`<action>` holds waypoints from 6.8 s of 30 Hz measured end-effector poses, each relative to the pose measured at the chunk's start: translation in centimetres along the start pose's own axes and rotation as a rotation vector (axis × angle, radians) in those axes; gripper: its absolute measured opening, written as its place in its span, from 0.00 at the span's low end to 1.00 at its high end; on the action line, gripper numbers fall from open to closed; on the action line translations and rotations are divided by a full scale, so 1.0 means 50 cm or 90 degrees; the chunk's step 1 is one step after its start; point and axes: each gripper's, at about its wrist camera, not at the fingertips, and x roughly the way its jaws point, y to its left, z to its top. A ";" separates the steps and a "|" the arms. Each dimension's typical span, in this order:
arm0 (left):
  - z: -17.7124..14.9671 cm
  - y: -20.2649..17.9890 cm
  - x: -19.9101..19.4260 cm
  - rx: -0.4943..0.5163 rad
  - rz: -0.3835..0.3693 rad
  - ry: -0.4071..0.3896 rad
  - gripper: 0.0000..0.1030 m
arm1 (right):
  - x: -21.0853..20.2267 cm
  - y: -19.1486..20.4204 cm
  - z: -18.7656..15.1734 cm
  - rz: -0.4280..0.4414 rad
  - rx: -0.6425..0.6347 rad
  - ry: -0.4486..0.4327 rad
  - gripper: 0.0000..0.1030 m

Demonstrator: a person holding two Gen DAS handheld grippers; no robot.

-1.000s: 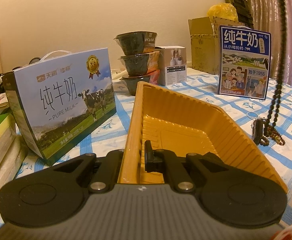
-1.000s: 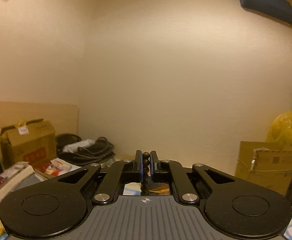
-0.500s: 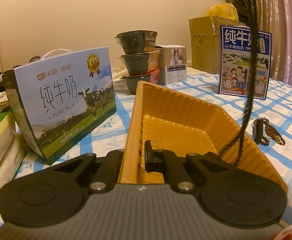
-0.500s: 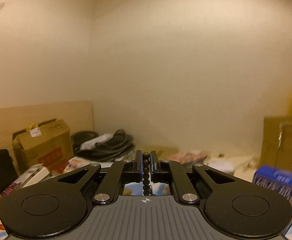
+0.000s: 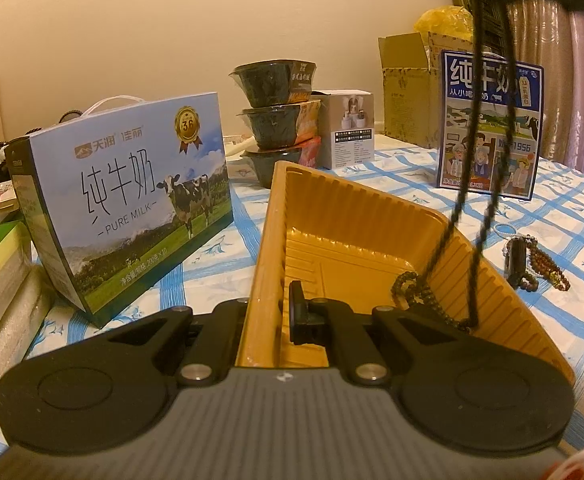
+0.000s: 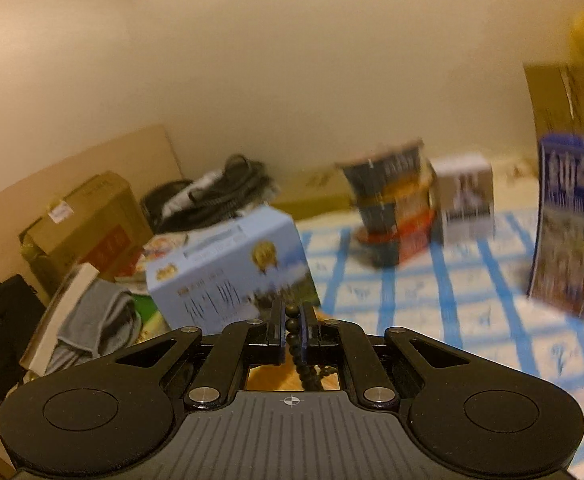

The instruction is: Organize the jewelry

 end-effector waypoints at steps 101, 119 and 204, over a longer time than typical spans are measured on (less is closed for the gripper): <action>-0.004 -0.001 0.009 0.035 0.015 0.036 0.05 | -0.011 -0.329 -0.377 -0.349 0.055 0.078 0.17; -0.005 0.000 0.009 0.037 0.014 0.036 0.05 | -0.024 -0.330 -0.343 -0.320 0.073 0.036 0.04; -0.003 0.005 0.022 0.041 0.001 0.027 0.05 | 0.111 -0.263 -0.318 -0.310 0.230 0.047 0.41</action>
